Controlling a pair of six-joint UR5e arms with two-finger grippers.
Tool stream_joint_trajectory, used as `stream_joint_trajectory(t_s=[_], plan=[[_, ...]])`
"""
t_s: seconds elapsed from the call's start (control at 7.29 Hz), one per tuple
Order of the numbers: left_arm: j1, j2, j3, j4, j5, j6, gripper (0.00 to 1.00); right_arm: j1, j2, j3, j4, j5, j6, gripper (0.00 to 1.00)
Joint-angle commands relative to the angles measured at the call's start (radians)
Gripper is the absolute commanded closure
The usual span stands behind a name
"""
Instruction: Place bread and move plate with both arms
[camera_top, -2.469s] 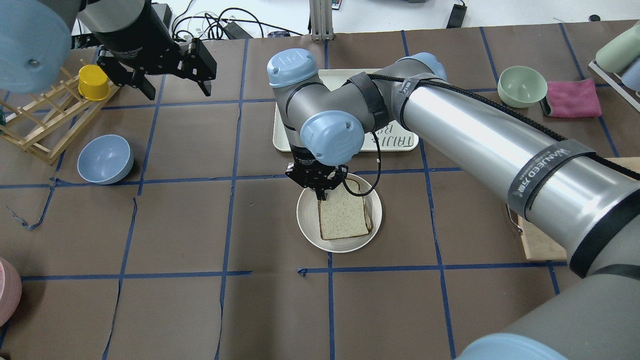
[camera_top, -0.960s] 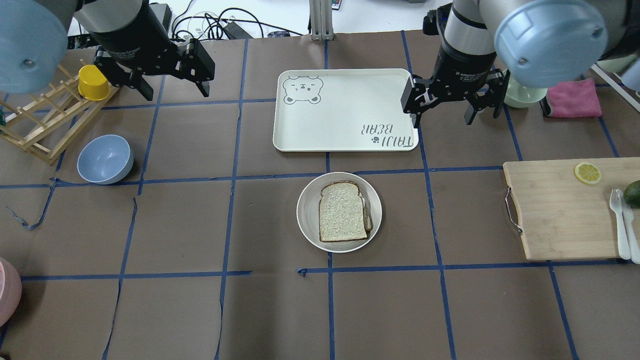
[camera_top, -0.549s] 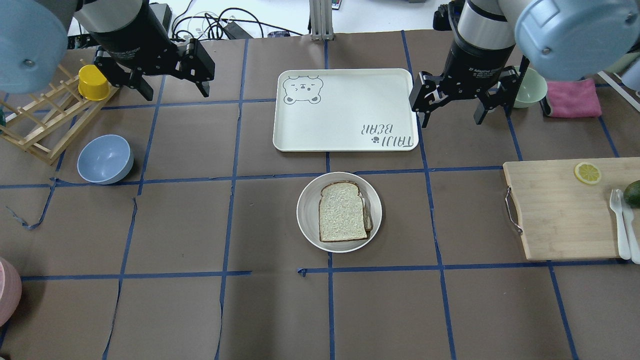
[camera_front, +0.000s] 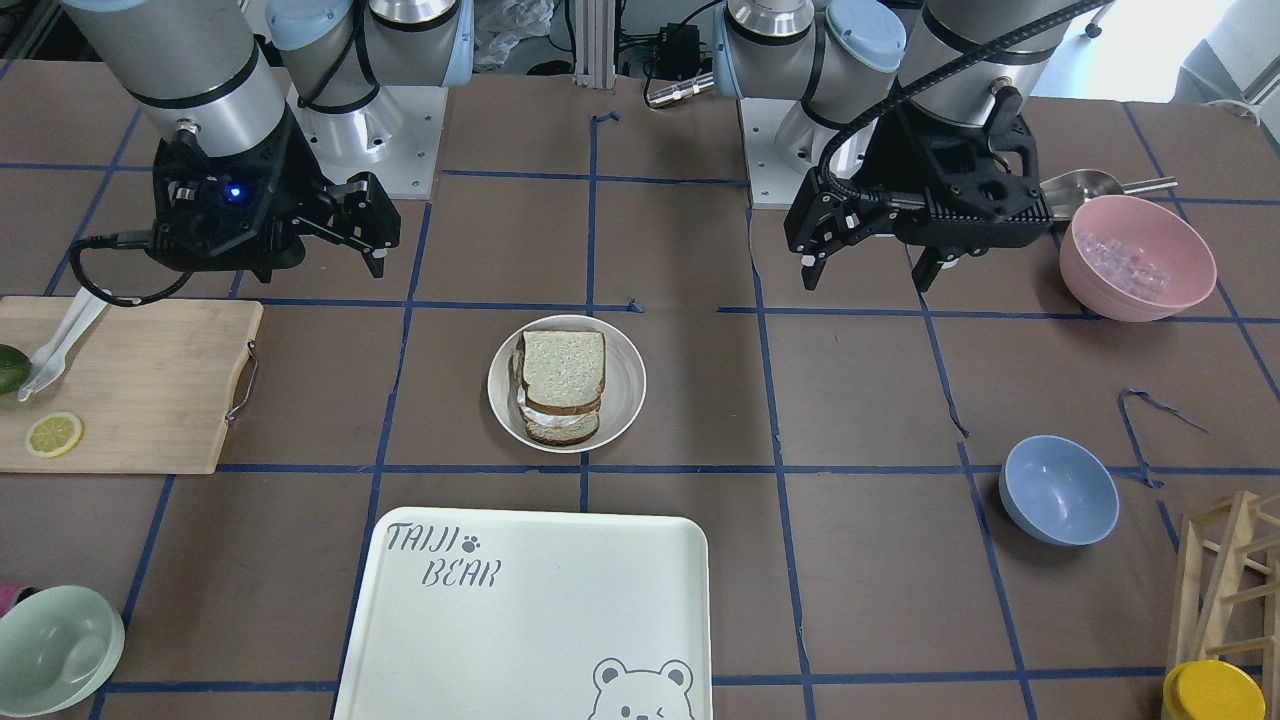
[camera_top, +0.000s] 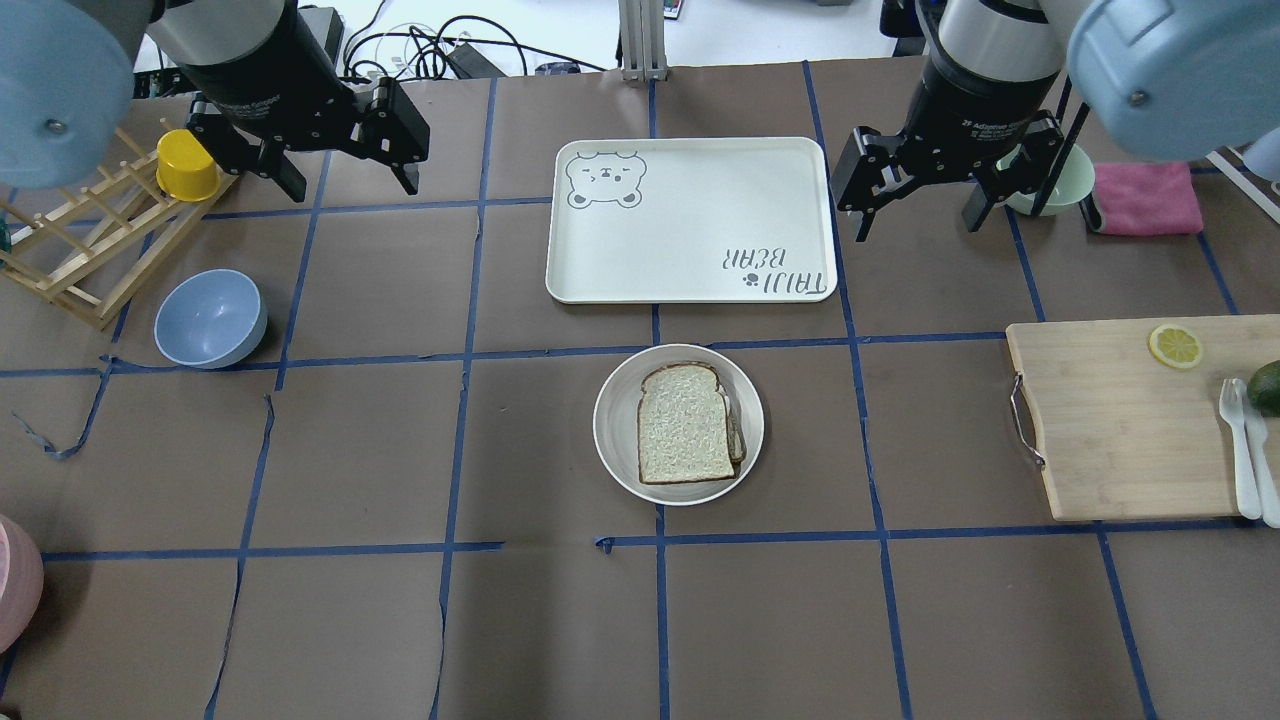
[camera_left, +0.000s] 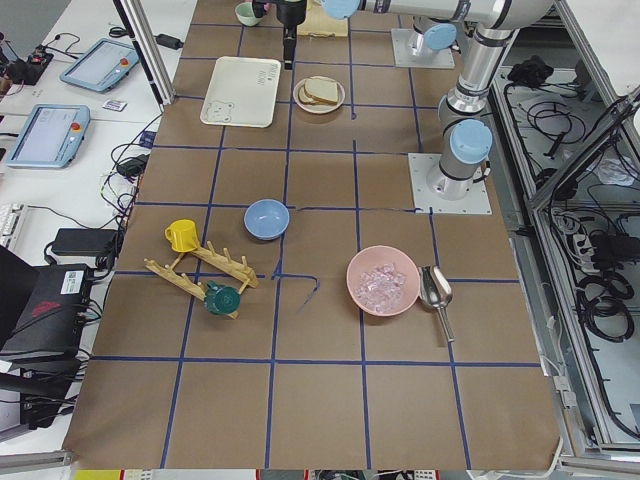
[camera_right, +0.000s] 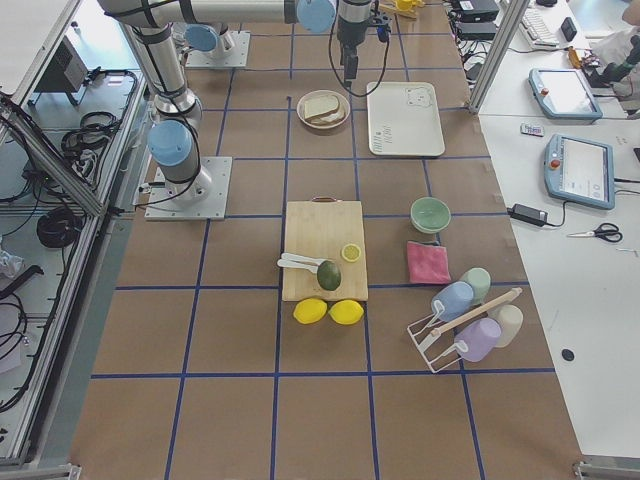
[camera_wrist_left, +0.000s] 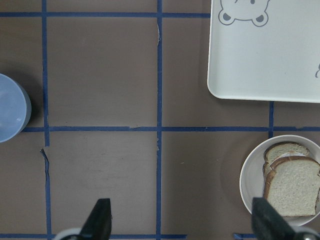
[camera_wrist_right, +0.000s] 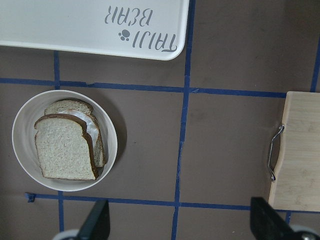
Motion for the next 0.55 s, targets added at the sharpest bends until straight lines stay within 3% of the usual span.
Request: stream_joint_trajectory(t_s=[0.0, 0.41], plan=[[-0.002, -0.016, -0.003, -0.034, -0.004, 0.0, 0.0, -0.002, -0.023, 0.004, 0.004, -0.011, 0.0, 0.0], [0.001, -0.071, -0.041, -0.03, -0.01, -0.008, 0.0, -0.002, -0.036, 0.01, 0.009, -0.013, 0.0, 0.0]])
